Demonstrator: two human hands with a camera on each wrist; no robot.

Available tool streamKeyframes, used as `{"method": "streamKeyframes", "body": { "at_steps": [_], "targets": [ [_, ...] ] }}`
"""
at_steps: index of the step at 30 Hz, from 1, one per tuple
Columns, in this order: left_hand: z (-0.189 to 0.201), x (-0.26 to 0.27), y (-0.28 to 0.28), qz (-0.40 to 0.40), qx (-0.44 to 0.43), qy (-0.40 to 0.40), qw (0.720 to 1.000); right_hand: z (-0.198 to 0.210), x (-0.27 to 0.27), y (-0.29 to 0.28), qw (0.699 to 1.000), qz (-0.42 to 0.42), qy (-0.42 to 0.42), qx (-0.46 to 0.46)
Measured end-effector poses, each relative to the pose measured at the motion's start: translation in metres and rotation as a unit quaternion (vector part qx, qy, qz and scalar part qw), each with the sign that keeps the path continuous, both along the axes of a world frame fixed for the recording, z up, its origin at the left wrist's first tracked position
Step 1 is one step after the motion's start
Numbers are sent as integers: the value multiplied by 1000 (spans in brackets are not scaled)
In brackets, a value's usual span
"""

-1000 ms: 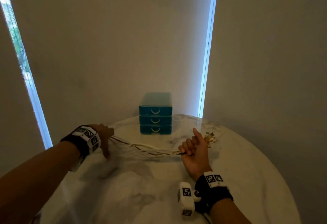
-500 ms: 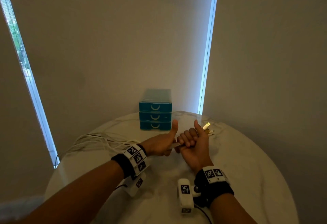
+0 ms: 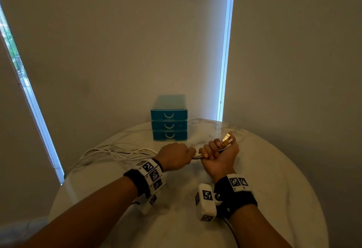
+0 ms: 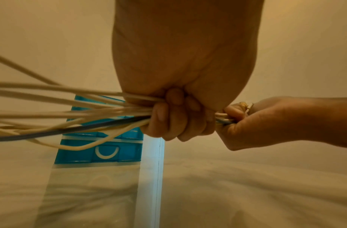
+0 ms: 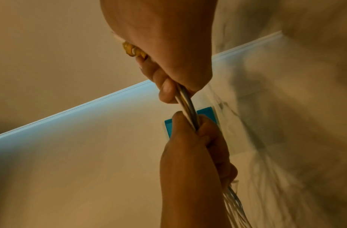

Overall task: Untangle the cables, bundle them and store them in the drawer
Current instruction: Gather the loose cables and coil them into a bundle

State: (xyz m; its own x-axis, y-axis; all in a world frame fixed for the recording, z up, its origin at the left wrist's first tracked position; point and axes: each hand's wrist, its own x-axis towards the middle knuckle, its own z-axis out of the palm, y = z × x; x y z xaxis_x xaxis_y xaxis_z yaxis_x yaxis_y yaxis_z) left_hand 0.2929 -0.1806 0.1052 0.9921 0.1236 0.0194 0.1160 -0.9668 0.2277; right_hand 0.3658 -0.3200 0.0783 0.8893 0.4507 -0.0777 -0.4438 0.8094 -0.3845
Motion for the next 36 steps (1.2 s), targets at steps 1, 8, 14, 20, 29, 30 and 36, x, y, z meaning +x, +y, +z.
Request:
{"method": "streamKeyframes", "body": {
  "at_steps": [1,8,14,20,29,30,36],
  "targets": [
    [0,0,-1,0,-7,3,1000,0,0,0,1000,-4,2,-8],
    [8,-2,-2,-6,-17,12,1000,4,-1,-3,1000,6,-15,-18],
    [4,-1,2,-2,-123,14,992,4,-1,-1,1000,-5,-15,-9],
    [3,5,-3,-7,-116,-30,993,2,1,2,999,-27,-16,18],
    [1,-1,-2,-6,-106,-35,994,13,6,0,990,-81,-42,-106],
    [1,-1,-1,-4,-87,-40,995,15,8,-5,993,-80,-32,-86],
    [15,5,-2,-8,49,-58,997,10,22,-15,994,-43,20,-101]
  ]
}}
